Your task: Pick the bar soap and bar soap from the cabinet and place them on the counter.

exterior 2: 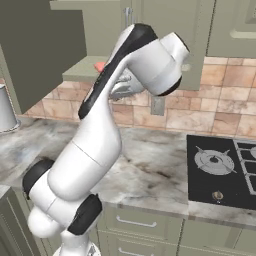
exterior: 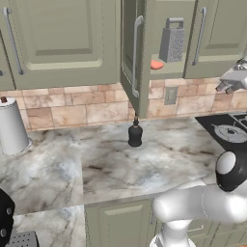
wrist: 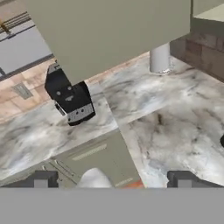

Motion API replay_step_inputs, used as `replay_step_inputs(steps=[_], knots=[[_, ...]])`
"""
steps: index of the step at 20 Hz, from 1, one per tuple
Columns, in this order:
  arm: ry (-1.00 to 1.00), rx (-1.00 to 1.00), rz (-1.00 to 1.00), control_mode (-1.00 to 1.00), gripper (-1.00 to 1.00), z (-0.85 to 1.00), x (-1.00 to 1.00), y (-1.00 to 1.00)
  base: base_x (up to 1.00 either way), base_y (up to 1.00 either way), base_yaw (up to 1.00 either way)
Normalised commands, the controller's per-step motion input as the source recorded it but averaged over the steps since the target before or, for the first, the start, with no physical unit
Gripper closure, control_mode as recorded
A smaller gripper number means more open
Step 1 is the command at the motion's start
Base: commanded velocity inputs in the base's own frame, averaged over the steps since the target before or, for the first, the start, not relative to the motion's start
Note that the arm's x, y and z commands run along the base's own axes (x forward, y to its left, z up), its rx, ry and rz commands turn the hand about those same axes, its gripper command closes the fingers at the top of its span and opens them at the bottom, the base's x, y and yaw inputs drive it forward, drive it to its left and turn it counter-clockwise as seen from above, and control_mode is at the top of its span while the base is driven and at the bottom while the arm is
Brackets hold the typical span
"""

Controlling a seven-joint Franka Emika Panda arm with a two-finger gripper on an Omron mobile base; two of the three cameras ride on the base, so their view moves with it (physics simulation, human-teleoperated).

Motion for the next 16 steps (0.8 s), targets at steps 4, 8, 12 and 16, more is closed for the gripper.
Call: replay_step_inputs(steps=[4, 8, 12, 16], knots=[[-0.18, -0.24, -0.07, -1.0, -1.0, -0.47, -0.17, 0.11, 0.0, 0.0, 0.0], [-0.41, 0.01, -0.16, -1.0, -1.0, 0.02, 0.04, 0.09, 0.0, 0.0, 0.0], [-0.44, 0.09, -0.19, -1.0, -1.0, 0.11, 0.04, 0.02, 0.0, 0.0, 0.0], [-0.44, 0.14, -0.23, -1.0, -1.0, 0.05, 0.1, 0.02, 0.0, 0.0, 0.0]])
